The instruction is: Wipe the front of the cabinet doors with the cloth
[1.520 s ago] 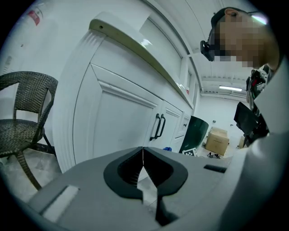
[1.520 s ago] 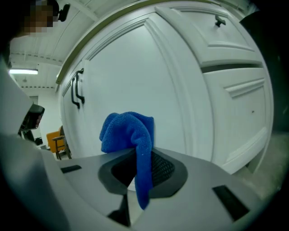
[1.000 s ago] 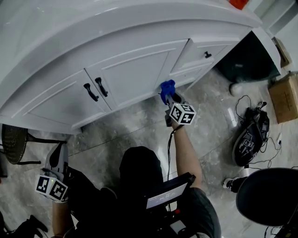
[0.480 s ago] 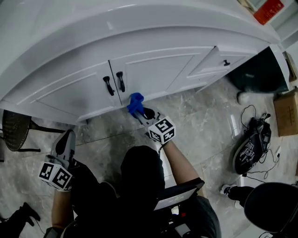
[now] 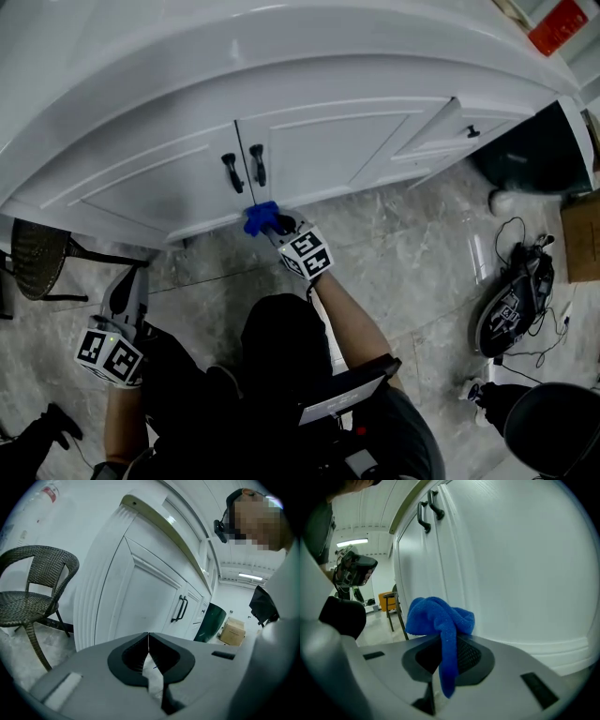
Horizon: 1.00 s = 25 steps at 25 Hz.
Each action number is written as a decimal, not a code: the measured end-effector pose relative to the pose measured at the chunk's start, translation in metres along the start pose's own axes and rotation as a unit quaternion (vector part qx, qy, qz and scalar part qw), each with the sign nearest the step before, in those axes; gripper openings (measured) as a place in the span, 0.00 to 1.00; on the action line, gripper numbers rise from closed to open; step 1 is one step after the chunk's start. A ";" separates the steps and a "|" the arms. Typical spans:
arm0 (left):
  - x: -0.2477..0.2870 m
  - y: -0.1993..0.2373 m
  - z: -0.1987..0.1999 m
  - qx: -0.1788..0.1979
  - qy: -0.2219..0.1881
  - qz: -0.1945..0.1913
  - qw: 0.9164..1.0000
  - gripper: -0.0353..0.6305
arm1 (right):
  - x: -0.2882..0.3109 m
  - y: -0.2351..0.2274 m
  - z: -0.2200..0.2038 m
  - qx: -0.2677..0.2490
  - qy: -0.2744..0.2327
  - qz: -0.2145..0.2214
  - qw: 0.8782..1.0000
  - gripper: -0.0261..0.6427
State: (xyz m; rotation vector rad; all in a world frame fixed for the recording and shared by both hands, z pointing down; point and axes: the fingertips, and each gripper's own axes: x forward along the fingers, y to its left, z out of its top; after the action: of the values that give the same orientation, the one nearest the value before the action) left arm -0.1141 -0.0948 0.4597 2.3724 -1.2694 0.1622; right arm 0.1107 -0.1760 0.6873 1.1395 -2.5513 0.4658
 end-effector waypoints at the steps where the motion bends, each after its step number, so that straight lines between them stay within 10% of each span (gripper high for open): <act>1: 0.001 0.000 -0.002 -0.002 0.002 -0.001 1.000 0.06 | -0.004 -0.011 -0.006 -0.001 0.007 -0.013 1.000 0.12; 11: 0.019 -0.012 -0.017 0.009 0.029 -0.014 0.999 0.06 | -0.088 -0.136 -0.042 0.090 -0.014 -0.163 0.982 0.12; 20: 0.015 -0.020 -0.014 0.012 0.024 -0.018 0.999 0.06 | -0.180 -0.232 -0.061 0.192 -0.033 -0.333 0.923 0.11; 25: 0.017 -0.013 -0.010 0.007 0.018 -0.013 1.000 0.06 | -0.202 -0.211 -0.032 0.211 -0.075 -0.311 0.924 0.12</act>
State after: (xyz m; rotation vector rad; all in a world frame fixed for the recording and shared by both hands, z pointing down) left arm -0.0931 -0.0967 0.4699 2.3867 -1.2251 0.2055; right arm 0.4037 -0.1628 0.6698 2.1070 -2.0691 0.7971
